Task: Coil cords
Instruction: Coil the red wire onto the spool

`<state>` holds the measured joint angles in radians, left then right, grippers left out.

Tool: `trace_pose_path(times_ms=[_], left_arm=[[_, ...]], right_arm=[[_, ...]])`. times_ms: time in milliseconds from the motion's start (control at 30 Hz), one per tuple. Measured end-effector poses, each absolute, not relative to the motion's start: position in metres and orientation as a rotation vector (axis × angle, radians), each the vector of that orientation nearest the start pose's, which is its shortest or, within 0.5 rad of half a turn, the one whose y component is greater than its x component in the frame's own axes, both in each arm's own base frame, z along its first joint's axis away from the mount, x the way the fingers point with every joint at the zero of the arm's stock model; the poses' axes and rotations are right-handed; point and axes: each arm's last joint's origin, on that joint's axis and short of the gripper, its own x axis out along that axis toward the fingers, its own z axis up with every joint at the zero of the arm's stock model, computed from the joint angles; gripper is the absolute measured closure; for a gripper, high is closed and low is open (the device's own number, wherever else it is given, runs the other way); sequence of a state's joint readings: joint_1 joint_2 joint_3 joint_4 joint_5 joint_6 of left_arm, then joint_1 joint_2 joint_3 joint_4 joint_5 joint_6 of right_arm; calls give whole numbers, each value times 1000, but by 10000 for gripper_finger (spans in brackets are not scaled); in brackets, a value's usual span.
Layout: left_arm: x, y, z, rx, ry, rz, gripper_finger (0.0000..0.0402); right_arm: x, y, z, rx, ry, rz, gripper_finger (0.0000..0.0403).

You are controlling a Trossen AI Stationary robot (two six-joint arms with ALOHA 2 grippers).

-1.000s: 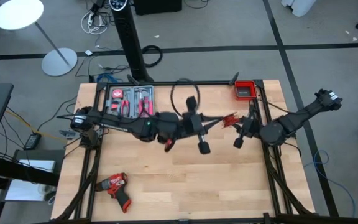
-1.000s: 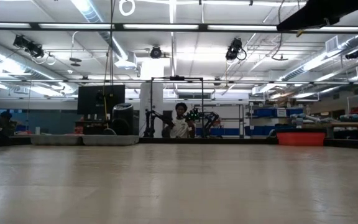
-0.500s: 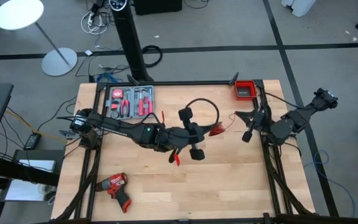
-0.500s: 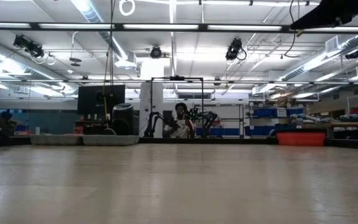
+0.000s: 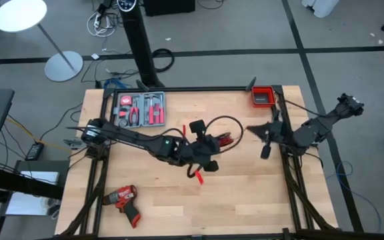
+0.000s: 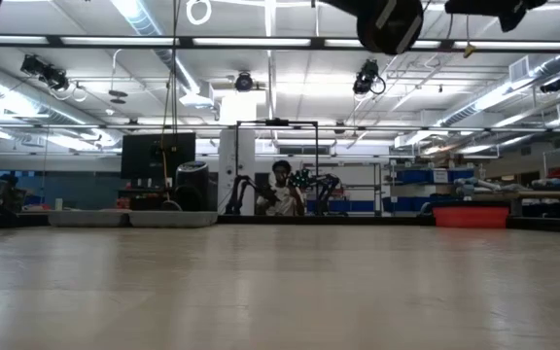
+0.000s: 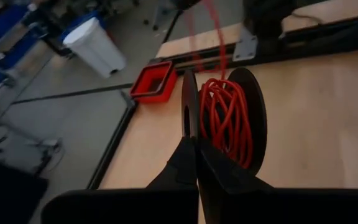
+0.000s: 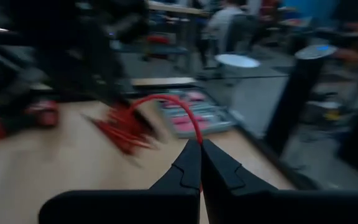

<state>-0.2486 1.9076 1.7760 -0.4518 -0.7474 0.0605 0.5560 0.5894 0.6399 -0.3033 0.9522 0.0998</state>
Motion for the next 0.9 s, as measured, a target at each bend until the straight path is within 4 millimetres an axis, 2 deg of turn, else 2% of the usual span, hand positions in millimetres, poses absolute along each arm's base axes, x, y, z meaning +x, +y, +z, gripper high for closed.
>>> trace_pose_path(times_ms=[167,333,667,900], left_arm=[[433,-83,314,338,554,557,402],[440,-74,304,328,553,639,402],[448,-73,317,312,422,655,402],[454,-78,327,242,317,569,402]], right_arm=[[136,59,302,15,142,-281,403],[157,74,294,28,153,-235,403],[193,95,276,-40,161,-226,403],[200,97,271,-103,168,-293,403]])
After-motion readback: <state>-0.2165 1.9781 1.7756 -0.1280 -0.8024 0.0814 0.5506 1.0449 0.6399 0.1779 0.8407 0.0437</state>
